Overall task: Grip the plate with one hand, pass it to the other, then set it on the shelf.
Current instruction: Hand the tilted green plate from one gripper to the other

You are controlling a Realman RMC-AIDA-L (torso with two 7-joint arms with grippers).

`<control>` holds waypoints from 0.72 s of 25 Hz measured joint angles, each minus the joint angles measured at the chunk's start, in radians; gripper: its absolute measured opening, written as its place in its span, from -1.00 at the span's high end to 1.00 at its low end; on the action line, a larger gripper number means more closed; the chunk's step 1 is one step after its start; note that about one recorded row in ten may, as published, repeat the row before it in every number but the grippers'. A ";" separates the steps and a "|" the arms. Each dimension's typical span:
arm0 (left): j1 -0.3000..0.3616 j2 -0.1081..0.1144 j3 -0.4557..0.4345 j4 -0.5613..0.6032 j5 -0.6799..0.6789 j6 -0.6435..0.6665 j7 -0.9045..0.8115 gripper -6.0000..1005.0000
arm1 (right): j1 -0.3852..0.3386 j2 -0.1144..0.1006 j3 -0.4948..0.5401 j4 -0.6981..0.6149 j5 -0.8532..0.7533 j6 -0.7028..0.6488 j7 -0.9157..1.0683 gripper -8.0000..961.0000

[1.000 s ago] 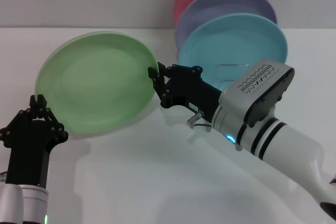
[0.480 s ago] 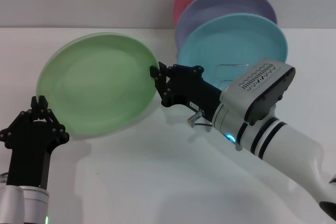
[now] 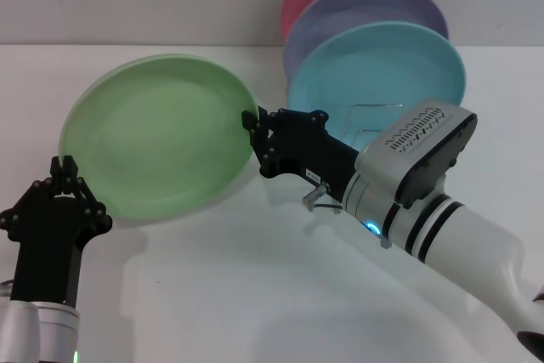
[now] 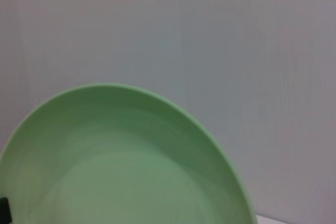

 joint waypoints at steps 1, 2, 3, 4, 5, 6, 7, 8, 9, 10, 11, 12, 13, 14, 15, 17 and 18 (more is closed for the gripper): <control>-0.001 0.000 0.000 0.000 0.000 0.000 0.000 0.84 | 0.000 0.000 0.000 0.000 0.000 -0.001 0.000 0.78; -0.001 0.000 0.000 0.000 0.000 0.000 0.000 0.84 | 0.000 0.000 0.000 0.000 0.000 -0.001 0.000 0.78; -0.001 0.000 0.000 0.000 0.000 0.000 0.000 0.84 | -0.001 0.000 0.000 0.000 0.000 -0.002 -0.001 0.78; -0.001 0.000 0.000 0.000 0.000 0.000 0.000 0.84 | -0.001 0.000 0.000 0.000 0.001 -0.002 -0.001 0.79; -0.001 0.000 0.000 0.000 0.000 0.000 0.000 0.84 | -0.001 0.000 0.000 0.000 0.001 -0.003 -0.001 0.80; -0.001 0.000 0.000 0.000 0.000 0.000 0.000 0.84 | -0.002 0.000 0.000 0.000 0.001 -0.004 -0.002 0.80; -0.001 0.000 0.000 0.000 0.000 0.000 0.000 0.84 | -0.002 0.000 0.000 0.000 0.001 -0.004 -0.002 0.81; -0.002 0.000 0.000 0.000 0.000 0.000 0.000 0.84 | -0.002 0.000 0.000 0.000 0.001 -0.004 -0.002 0.82; -0.002 0.000 0.000 0.000 0.000 0.000 0.000 0.84 | -0.002 0.000 0.000 0.000 0.002 -0.004 -0.003 0.83; -0.002 0.000 0.000 0.000 0.000 0.000 0.000 0.84 | -0.003 0.000 0.000 0.000 0.002 -0.004 -0.003 0.83; -0.004 0.000 0.000 0.001 0.000 0.001 0.000 0.84 | -0.003 0.000 0.000 0.000 0.002 -0.004 -0.003 0.84; -0.004 0.000 0.000 0.001 0.000 0.001 0.000 0.84 | -0.003 0.000 0.000 0.000 0.002 -0.004 -0.003 0.85; -0.004 0.000 0.000 0.001 0.000 0.001 0.000 0.84 | -0.003 0.000 0.000 0.000 0.002 -0.004 -0.003 0.85; -0.005 0.000 0.000 0.002 -0.001 0.001 0.000 0.84 | -0.003 0.000 0.000 0.000 0.002 -0.004 -0.003 0.85; -0.006 0.000 0.000 0.002 -0.002 0.001 0.000 0.84 | -0.003 0.000 0.000 0.000 0.002 -0.004 -0.003 0.85; -0.006 0.000 0.000 0.002 -0.003 0.001 0.000 0.84 | -0.003 0.000 0.000 0.000 0.002 -0.004 -0.003 0.86; -0.006 0.000 0.000 0.002 -0.003 0.001 0.000 0.84 | -0.003 0.000 0.000 0.000 0.002 -0.004 -0.003 0.86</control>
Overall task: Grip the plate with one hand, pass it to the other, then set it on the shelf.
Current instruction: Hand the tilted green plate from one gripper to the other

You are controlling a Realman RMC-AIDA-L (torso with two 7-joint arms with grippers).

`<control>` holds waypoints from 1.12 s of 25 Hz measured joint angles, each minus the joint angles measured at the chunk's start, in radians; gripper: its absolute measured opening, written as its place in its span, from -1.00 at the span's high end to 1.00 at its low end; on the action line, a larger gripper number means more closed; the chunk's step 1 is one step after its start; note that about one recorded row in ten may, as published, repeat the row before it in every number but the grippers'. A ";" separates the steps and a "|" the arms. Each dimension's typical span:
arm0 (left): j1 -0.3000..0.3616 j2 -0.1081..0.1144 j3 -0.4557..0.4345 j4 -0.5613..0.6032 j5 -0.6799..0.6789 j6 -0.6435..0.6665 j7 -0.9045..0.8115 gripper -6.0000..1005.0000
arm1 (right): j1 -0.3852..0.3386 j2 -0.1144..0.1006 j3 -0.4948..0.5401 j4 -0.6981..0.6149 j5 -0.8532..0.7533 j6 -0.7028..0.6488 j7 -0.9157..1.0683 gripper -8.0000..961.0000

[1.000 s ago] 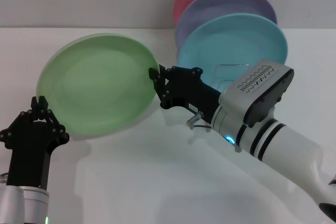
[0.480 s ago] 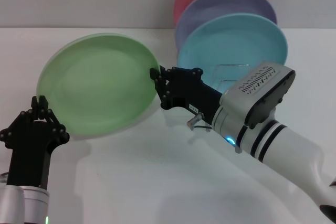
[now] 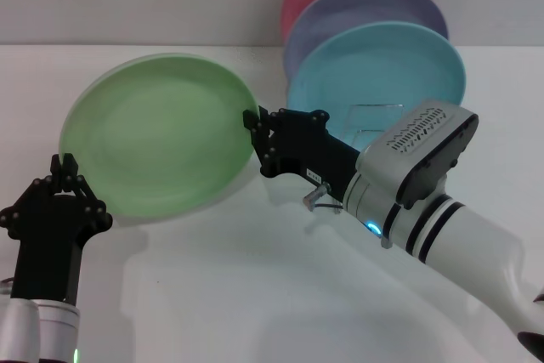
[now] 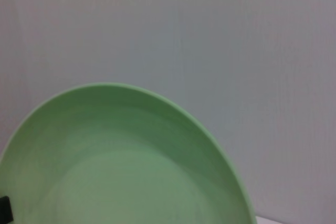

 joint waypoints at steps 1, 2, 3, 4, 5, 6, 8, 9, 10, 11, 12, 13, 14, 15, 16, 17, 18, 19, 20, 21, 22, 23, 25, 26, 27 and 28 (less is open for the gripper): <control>0.000 0.000 0.000 0.000 0.000 0.000 0.000 0.84 | 0.000 0.000 0.000 0.000 0.000 0.000 0.000 0.87; 0.000 0.000 0.000 0.000 0.000 0.000 -0.001 0.84 | 0.000 0.000 0.001 0.000 0.000 0.000 0.000 0.87; 0.000 0.000 0.000 0.000 0.000 0.000 -0.001 0.84 | 0.000 0.000 0.001 0.000 0.000 0.000 0.000 0.87; 0.000 0.000 0.000 0.000 0.000 0.000 -0.001 0.84 | 0.000 0.000 0.001 0.000 0.000 0.000 0.000 0.88; 0.000 0.000 0.000 0.000 0.000 0.000 -0.001 0.84 | 0.000 0.000 0.001 -0.001 0.000 0.000 0.000 0.88; 0.001 0.000 0.000 0.000 0.000 0.000 -0.002 0.83 | 0.000 0.000 0.001 -0.001 0.000 0.000 0.000 0.88; 0.002 0.000 0.000 0.000 0.000 0.000 -0.004 0.83 | 0.001 0.000 0.000 -0.002 0.000 0.000 -0.001 0.89; 0.002 0.000 0.000 0.000 0.000 0.000 -0.004 0.83 | 0.001 0.000 0.000 -0.002 0.000 0.000 -0.001 0.90; 0.002 0.000 0.000 0.000 0.000 0.000 -0.004 0.83 | 0.001 0.000 0.001 -0.003 0.000 0.000 -0.001 0.90; 0.003 0.000 0.000 0.000 0.000 0.000 -0.004 0.83 | 0.001 0.000 0.001 -0.003 0.000 0.000 -0.002 0.91; 0.003 0.000 0.000 0.000 0.000 0.000 -0.004 0.83 | 0.001 0.000 0.002 -0.004 0.000 0.000 -0.002 0.91; 0.003 0.000 0.000 0.000 0.000 0.000 -0.005 0.83 | 0.002 0.000 0.004 -0.004 0.000 -0.001 -0.002 0.92; 0.003 0.000 0.000 0.000 0.000 0.000 -0.005 0.83 | 0.002 0.000 0.004 -0.004 0.000 -0.001 -0.002 0.93; 0.003 0.000 0.000 0.000 0.000 0.000 -0.006 0.83 | 0.002 0.000 0.004 -0.004 0.000 -0.001 -0.002 0.93; 0.003 0.000 0.000 0.001 0.000 0.000 -0.006 0.83 | 0.002 0.000 0.005 -0.005 0.000 -0.001 -0.002 0.93; 0.003 0.000 0.000 0.001 0.000 0.000 -0.007 0.83 | 0.002 0.000 0.005 -0.005 0.000 -0.001 -0.002 0.93; 0.003 0.000 0.000 0.002 0.000 0.000 -0.008 0.83 | 0.002 0.000 0.006 -0.004 0.000 -0.001 -0.002 0.93; 0.002 0.000 0.000 0.002 0.000 0.000 -0.008 0.83 | 0.002 0.000 0.006 -0.004 0.000 -0.001 -0.002 0.93; 0.001 0.001 0.000 0.003 0.000 0.000 -0.010 0.83 | 0.002 0.000 0.006 -0.004 0.000 -0.001 -0.002 0.93; 0.000 0.002 0.000 0.003 0.000 -0.001 -0.011 0.83 | 0.002 0.000 0.006 -0.004 0.000 -0.001 -0.002 0.93; 0.000 0.002 0.000 0.003 0.000 -0.003 -0.012 0.83 | 0.002 0.000 0.006 -0.004 0.000 -0.001 -0.002 0.93; -0.001 0.004 0.002 0.003 0.003 -0.004 -0.016 0.83 | 0.002 0.000 0.006 -0.004 0.000 -0.001 -0.002 0.94; -0.001 0.005 0.004 0.004 0.004 -0.004 -0.018 0.83 | 0.001 0.000 0.006 -0.004 0.000 -0.001 -0.002 0.94; -0.001 0.006 0.006 0.005 0.006 -0.001 -0.023 0.83 | 0.001 0.000 0.007 -0.005 0.000 -0.001 -0.002 0.94; -0.001 0.007 0.007 0.006 0.007 0.001 -0.028 0.83 | 0.002 0.000 0.007 -0.005 0.000 -0.002 -0.002 0.94; -0.001 0.008 0.009 0.006 0.011 0.005 -0.037 0.83 | 0.002 0.000 0.008 -0.005 0.000 -0.002 -0.002 0.94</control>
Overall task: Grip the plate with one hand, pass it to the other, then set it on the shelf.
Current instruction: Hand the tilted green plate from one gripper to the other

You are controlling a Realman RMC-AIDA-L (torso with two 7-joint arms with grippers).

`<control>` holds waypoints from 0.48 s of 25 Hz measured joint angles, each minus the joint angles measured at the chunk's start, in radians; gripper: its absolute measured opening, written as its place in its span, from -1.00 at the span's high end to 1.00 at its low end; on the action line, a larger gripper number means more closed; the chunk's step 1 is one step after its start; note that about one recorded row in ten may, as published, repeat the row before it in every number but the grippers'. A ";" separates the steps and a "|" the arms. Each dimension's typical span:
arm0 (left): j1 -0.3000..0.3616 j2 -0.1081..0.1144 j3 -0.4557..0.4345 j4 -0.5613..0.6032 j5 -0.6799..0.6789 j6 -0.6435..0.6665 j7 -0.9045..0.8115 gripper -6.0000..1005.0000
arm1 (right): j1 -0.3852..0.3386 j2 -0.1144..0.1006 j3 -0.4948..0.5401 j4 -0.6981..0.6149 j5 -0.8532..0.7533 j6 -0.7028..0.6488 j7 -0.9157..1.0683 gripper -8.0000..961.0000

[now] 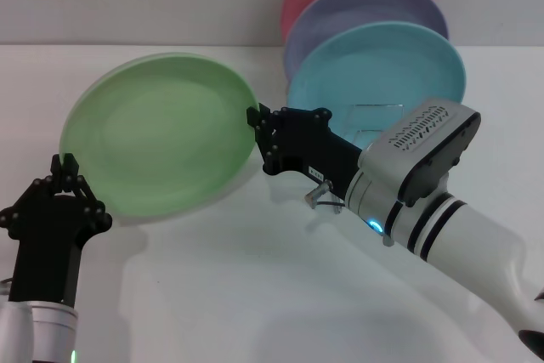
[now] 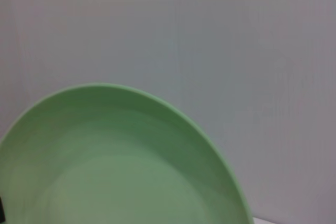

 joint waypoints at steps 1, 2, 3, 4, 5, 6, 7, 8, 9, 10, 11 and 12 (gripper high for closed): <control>0.000 0.000 0.000 0.000 0.000 0.000 0.000 0.83 | 0.000 0.000 0.000 0.000 0.000 0.000 0.000 0.94; 0.001 0.000 0.001 0.000 0.001 0.002 -0.002 0.83 | -0.001 0.000 0.000 -0.001 0.000 0.000 0.000 0.94; 0.001 0.000 0.002 0.000 0.002 0.004 -0.003 0.83 | -0.001 0.000 0.001 -0.001 0.000 0.000 0.000 0.94; 0.002 0.001 0.003 0.000 0.002 0.005 -0.003 0.83 | -0.001 0.000 0.001 -0.001 0.000 0.000 0.000 0.94; 0.002 0.001 0.003 0.000 0.002 0.005 -0.003 0.81 | -0.001 0.000 0.002 -0.001 0.000 0.000 0.000 0.94; 0.002 0.001 0.003 0.000 0.002 0.005 -0.003 0.79 | -0.001 0.000 0.002 -0.001 0.000 0.000 0.000 0.94; 0.002 0.001 0.003 0.001 0.002 0.005 -0.003 0.77 | -0.001 0.000 0.002 -0.001 0.000 -0.001 0.000 0.94; 0.001 0.001 0.004 0.001 0.002 0.005 -0.003 0.75 | -0.001 0.000 0.002 -0.002 0.000 -0.001 0.000 0.94; 0.000 0.001 0.005 0.003 0.002 0.006 -0.004 0.73 | -0.002 0.000 0.003 -0.002 0.000 -0.001 0.000 0.94; -0.001 0.001 0.008 0.007 0.002 0.006 -0.010 0.71 | -0.002 0.000 0.003 -0.003 0.001 -0.001 0.000 0.94; -0.001 0.001 0.008 0.007 0.002 0.006 -0.010 0.70 | -0.002 0.000 0.004 -0.003 0.001 -0.002 0.000 0.94; -0.002 0.001 0.010 0.010 0.002 0.007 -0.018 0.68 | -0.002 0.000 0.004 -0.003 0.001 -0.002 0.000 0.94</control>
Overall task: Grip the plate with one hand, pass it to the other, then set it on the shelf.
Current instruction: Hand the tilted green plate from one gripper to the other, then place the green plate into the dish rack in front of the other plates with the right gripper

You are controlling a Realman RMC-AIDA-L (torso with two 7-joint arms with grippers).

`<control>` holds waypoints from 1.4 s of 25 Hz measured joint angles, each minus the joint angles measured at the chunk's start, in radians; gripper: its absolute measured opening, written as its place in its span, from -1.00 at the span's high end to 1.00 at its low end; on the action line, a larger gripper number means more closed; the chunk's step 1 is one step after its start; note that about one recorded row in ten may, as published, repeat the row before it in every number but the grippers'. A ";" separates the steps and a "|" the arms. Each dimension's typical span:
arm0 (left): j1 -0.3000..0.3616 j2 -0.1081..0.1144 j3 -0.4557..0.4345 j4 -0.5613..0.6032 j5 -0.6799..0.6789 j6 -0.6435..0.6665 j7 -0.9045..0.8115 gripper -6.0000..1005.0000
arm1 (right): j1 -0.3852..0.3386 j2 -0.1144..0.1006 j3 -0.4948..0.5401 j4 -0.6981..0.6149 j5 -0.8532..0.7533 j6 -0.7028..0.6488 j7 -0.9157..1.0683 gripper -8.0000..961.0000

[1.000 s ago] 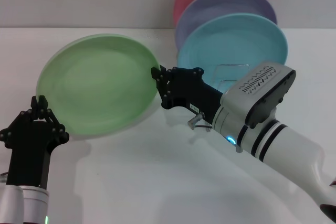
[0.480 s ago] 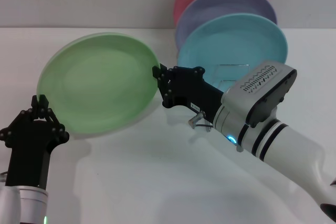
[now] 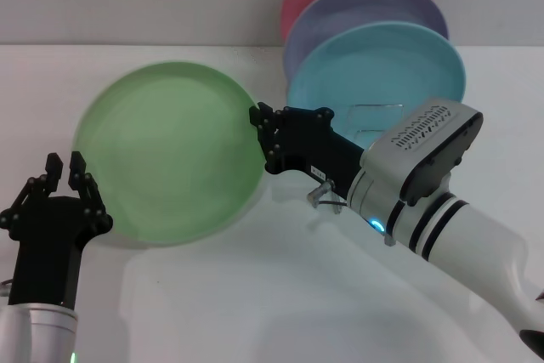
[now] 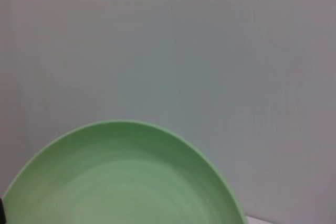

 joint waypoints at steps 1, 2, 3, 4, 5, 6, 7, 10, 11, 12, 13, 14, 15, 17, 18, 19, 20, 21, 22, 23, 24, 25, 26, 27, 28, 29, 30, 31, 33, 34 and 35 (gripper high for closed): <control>-0.001 0.000 0.003 0.002 0.000 0.000 -0.007 0.66 | 0.000 0.000 0.001 -0.001 0.000 0.000 0.000 0.94; -0.002 0.000 0.005 0.005 0.005 0.002 -0.017 0.64 | 0.000 0.000 0.002 -0.001 0.001 -0.001 0.000 0.94; -0.002 0.000 0.007 0.010 0.014 0.005 -0.031 0.62 | 0.000 0.000 0.003 -0.004 0.002 -0.001 0.000 0.94; -0.002 0.000 0.010 0.018 0.027 0.012 -0.049 0.60 | 0.000 0.000 0.003 -0.004 0.002 -0.001 0.000 0.94; -0.002 0.000 0.012 0.027 0.046 0.022 -0.069 0.60 | 0.001 0.000 0.004 -0.006 0.002 -0.001 0.000 0.94; -0.001 0.000 0.016 0.044 0.074 0.040 -0.109 0.59 | 0.003 0.000 0.006 -0.007 0.002 -0.001 0.000 0.94; 0.000 0.000 0.022 0.060 0.098 0.062 -0.146 0.59 | 0.004 0.000 0.008 -0.008 0.002 -0.001 0.000 0.95; 0.004 0.000 0.035 0.105 0.147 0.129 -0.239 0.57 | 0.005 0.000 0.011 -0.008 0.003 -0.003 0.000 0.95; 0.005 0.000 0.039 0.119 0.159 0.152 -0.265 0.51 | 0.005 0.000 0.011 -0.008 0.003 -0.004 0.000 0.95; 0.006 0.000 0.041 0.128 0.167 0.171 -0.283 0.45 | 0.005 0.000 0.012 -0.008 0.003 -0.007 -0.005 0.95; 0.008 0.000 0.046 0.153 0.186 0.213 -0.312 0.38 | 0.005 0.000 0.012 -0.008 0.003 -0.012 -0.012 0.95; 0.008 0.000 0.046 0.153 0.186 0.213 -0.312 0.32 | 0.003 0.000 0.012 -0.008 0.003 -0.026 -0.028 0.95; 0.008 0.000 0.046 0.166 0.192 0.230 -0.324 0.26 | 0.000 0.000 0.012 -0.008 0.003 -0.039 -0.043 0.95; 0.005 0.000 0.045 0.199 0.206 0.265 -0.361 0.26 | -0.010 0.000 0.012 -0.002 0.003 -0.077 -0.077 0.95; -0.003 0.001 0.042 0.230 0.210 0.285 -0.399 0.26 | -0.032 -0.002 0.013 0.012 0.003 -0.128 -0.118 0.95; -0.003 0.001 0.042 0.230 0.210 0.285 -0.399 0.26 | -0.032 -0.002 0.013 0.012 0.003 -0.128 -0.118 0.95; -0.007 0.001 0.040 0.242 0.210 0.290 -0.418 0.26 | -0.048 -0.004 0.015 0.025 0.003 -0.156 -0.143 0.95; -0.017 0.002 0.039 0.264 0.210 0.294 -0.447 0.26 | -0.063 -0.005 0.018 0.038 0.003 -0.183 -0.169 0.95; -0.024 0.002 0.038 0.280 0.210 0.296 -0.470 0.25 | -0.086 -0.007 0.024 0.058 0.003 -0.212 -0.206 0.95; -0.036 0.003 0.037 0.300 0.209 0.296 -0.500 0.23 | -0.134 -0.009 0.035 0.100 0.003 -0.264 -0.275 0.95; -0.044 0.004 0.036 0.316 0.208 0.294 -0.526 0.22 | -0.134 -0.009 0.035 0.100 0.003 -0.264 -0.275 0.95; -0.053 0.005 0.034 0.331 0.206 0.292 -0.550 0.21 | -0.155 -0.010 0.041 0.116 0.003 -0.288 -0.305 0.95; -0.063 0.005 0.029 0.347 0.205 0.286 -0.580 0.19 | -0.180 -0.011 0.048 0.135 0.003 -0.316 -0.338 0.95; -0.069 0.006 0.025 0.359 0.205 0.281 -0.604 0.00 | -0.202 -0.013 0.055 0.147 0.002 -0.340 -0.361 0.95; -0.083 0.006 0.011 0.388 0.204 0.268 -0.660 -0.20 | -0.246 -0.017 0.069 0.172 -0.003 -0.385 -0.414 0.95; -0.083 0.006 0.011 0.388 0.204 0.268 -0.660 -0.21 | -0.246 -0.017 0.069 0.172 -0.003 -0.385 -0.414 0.95; -0.088 0.006 0.004 0.400 0.204 0.261 -0.687 -0.23 | -0.266 -0.020 0.074 0.181 -0.004 -0.409 -0.454 0.95; -0.093 0.007 -0.003 0.408 0.204 0.257 -0.707 -0.24 | -0.285 -0.023 0.077 0.189 -0.005 -0.431 -0.494 0.95; -0.100 0.009 -0.021 0.419 0.203 0.244 -0.737 -0.26 | -0.326 -0.040 0.080 0.202 -0.006 -0.479 -0.597 0.95; -0.100 0.009 -0.021 0.419 0.203 0.244 -0.737 -0.27 | -0.326 -0.040 0.080 0.202 -0.006 -0.479 -0.597 0.95; -0.101 0.009 -0.027 0.420 0.203 0.239 -0.739 -0.29 | -0.341 -0.049 0.080 0.207 -0.006 -0.495 -0.624 0.95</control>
